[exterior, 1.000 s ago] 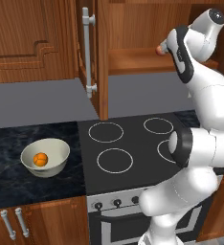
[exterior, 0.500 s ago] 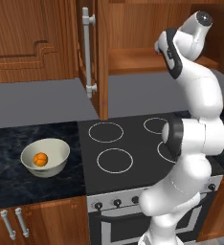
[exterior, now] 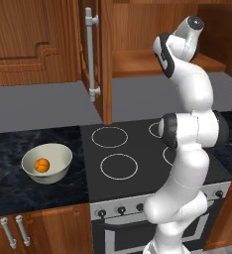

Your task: Open the cabinet. Pick the orange and peach from the cabinet and place them into the bowl. Then close the cabinet.

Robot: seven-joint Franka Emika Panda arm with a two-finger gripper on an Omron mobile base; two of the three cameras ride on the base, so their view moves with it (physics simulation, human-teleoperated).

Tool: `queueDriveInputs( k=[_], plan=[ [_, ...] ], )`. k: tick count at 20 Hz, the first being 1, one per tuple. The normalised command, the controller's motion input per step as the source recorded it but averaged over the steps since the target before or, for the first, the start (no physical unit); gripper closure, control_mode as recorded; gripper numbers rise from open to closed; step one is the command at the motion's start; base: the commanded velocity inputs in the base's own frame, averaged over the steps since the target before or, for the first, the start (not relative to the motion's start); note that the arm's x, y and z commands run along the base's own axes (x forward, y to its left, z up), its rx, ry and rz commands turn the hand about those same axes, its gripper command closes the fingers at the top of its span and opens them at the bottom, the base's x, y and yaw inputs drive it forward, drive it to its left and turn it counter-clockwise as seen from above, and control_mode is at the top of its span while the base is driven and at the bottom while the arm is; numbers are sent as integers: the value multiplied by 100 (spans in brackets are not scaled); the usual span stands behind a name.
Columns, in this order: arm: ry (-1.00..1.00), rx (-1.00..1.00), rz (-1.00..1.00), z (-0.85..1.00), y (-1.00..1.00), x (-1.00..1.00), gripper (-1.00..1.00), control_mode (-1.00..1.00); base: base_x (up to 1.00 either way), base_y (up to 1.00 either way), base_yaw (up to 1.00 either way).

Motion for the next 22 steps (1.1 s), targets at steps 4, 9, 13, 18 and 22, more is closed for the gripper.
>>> queueDriveInputs(
  k=[4, 9, 13, 18, 22],
  plan=[
    [1, 0, -5, 0, -1, 64, -100, -100, 0, 0, 0],
    [3, 0, -3, 0, -6, 54, -100, -100, 0, 0, 0],
    [10, 0, -1, -18, -1, 24, 100, -100, 0, 0, 0],
    [7, 0, -1, -35, -12, -23, 100, -100, 0, 0, 0],
    [0, 0, 0, -7, -10, -13, 100, -100, 0, 0, 0]
  ],
)
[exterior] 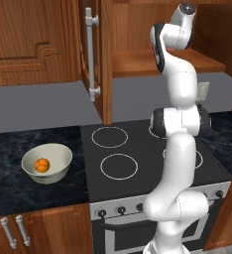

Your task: Open the cabinet. Pick the orange and peach from the cabinet and place them into the bowl. Then close the cabinet.

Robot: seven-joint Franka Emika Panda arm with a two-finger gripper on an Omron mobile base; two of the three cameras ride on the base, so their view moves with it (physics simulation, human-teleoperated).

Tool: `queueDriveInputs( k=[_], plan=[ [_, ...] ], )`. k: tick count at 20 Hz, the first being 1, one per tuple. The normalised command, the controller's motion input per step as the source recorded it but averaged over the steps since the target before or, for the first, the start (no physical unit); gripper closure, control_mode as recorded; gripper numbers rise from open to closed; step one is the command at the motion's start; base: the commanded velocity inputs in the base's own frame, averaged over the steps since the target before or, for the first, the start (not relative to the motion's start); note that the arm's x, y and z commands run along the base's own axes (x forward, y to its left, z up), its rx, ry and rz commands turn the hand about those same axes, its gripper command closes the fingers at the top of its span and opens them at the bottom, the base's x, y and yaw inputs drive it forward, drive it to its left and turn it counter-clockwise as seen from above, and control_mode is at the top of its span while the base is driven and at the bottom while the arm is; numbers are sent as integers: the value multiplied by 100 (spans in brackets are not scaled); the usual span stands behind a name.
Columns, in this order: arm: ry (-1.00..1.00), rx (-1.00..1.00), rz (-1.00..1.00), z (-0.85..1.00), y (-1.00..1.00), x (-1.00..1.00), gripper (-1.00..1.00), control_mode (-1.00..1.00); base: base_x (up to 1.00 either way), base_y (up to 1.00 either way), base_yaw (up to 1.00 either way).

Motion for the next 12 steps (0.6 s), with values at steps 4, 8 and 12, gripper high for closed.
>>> queueDriveInputs(
  k=[4, 8, 12],
  plan=[
    [0, 0, 0, 0, 0, 0, 100, -100, 0, 0, 0],
    [-5, 0, 0, 0, 0, -28, 100, -100, 0, 0, 0],
    [-17, 0, 0, 0, 0, -72, 100, -100, 0, 0, 0]
  ],
)
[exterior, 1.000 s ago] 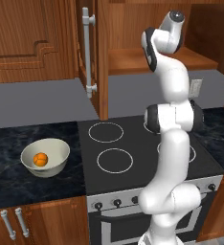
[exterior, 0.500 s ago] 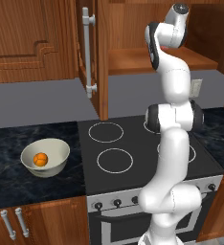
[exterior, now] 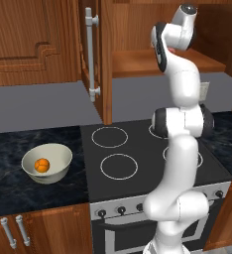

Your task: Open the cabinet. Pick the orange and peach from the cabinet and place them into the bowl. Then close the cabinet.

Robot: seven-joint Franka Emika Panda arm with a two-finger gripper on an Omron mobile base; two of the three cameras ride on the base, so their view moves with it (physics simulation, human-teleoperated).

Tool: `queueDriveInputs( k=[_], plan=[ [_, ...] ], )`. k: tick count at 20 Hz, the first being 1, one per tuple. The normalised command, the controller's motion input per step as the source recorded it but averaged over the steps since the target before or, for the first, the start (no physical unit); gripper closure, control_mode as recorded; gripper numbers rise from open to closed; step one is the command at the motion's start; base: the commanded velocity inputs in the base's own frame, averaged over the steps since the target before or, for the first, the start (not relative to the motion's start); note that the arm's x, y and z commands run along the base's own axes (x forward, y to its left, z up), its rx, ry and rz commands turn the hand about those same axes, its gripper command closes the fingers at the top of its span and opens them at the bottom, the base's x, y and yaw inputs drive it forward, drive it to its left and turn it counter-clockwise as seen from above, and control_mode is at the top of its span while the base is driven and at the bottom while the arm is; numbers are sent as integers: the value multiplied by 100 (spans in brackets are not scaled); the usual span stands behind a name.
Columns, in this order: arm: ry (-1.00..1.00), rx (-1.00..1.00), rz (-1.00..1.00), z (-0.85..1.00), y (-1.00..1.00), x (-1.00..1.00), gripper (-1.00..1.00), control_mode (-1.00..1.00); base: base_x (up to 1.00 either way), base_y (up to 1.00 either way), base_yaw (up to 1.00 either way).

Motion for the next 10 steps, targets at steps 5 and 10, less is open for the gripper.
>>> queueDriveInputs(
  k=[5, 10],
  plan=[
    [-33, 0, 0, 14, 0, -91, 100, -100, 0, 0, 0],
    [-50, 0, 0, 28, 4, -100, 100, -100, 0, 0, 0]
  ],
)
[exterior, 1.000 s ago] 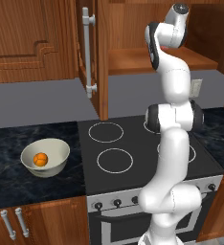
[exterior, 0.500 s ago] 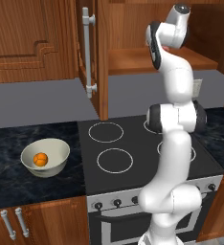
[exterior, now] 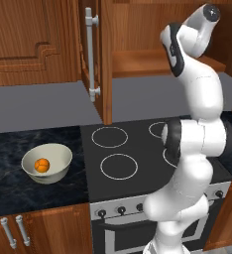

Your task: Open the cabinet. Pick the orange and peach from the cabinet and place them into the bowl. Then close the cabinet.

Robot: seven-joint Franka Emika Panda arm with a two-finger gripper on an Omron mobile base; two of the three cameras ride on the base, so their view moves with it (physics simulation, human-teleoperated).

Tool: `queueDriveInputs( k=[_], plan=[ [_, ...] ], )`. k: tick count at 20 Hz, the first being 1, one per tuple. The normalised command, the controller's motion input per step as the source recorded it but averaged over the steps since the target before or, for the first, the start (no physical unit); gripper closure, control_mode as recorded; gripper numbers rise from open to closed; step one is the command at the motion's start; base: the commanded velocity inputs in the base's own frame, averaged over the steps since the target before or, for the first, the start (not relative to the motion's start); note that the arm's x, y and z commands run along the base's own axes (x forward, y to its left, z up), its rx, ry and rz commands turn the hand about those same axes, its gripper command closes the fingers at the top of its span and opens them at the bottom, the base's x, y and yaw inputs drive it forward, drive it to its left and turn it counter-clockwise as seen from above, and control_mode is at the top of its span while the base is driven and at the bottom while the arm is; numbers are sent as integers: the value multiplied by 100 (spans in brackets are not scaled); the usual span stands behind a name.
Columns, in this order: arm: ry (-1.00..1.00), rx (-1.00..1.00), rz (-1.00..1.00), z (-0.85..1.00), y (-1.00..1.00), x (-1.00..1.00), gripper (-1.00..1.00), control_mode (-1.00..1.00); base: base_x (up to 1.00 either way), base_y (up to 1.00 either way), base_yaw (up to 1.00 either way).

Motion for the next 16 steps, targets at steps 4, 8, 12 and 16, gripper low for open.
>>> queueDriveInputs(
  k=[4, 8, 12, 16],
  plan=[
    [-44, 0, 0, 44, 10, -100, 100, -100, 0, 0, 0],
    [-22, 1, 0, 54, 15, -100, 100, -100, 0, 0, 0],
    [-4, 6, 0, 77, 18, -100, 100, -100, 0, 0, 0],
    [0, 9, 0, 87, 17, -100, 100, -100, 0, 0, 0]
  ],
)
